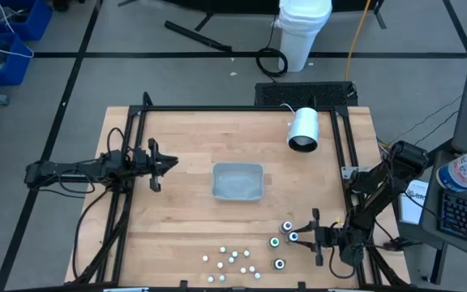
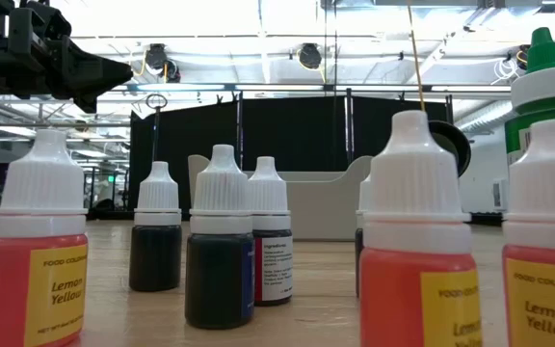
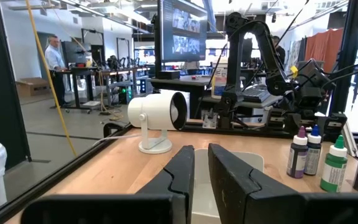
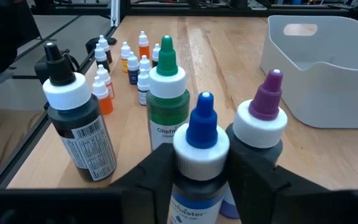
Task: Pick & Place food coloring
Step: Put the big blue food coloring bottle into the gray bin
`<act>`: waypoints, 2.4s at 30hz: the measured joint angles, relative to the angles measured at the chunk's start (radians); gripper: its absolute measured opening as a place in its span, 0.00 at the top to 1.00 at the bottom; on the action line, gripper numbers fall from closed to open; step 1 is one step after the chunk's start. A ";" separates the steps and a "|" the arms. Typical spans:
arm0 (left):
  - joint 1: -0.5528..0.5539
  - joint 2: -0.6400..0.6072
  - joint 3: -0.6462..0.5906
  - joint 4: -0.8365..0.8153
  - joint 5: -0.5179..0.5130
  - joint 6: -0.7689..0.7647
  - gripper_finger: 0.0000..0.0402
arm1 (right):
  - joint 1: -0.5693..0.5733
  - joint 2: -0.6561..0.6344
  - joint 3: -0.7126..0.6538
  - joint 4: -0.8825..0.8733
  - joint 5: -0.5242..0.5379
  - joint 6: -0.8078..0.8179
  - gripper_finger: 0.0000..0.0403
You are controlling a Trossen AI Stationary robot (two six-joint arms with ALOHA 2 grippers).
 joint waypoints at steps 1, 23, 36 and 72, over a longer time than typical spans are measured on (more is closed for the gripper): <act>0.000 0.000 0.000 0.000 0.000 0.000 0.87 | 0.000 0.000 0.000 0.000 0.000 0.000 0.72; 0.000 0.000 0.000 -0.002 0.000 0.000 0.87 | 0.000 -0.008 0.001 0.263 -0.052 -0.295 0.73; 0.000 0.000 0.000 -0.010 0.001 -0.007 0.87 | 0.000 -0.216 0.172 0.047 -0.117 -0.579 0.73; 0.000 0.000 0.000 -0.012 0.001 0.020 0.87 | -0.833 -0.048 0.675 -0.183 -0.690 -0.734 0.72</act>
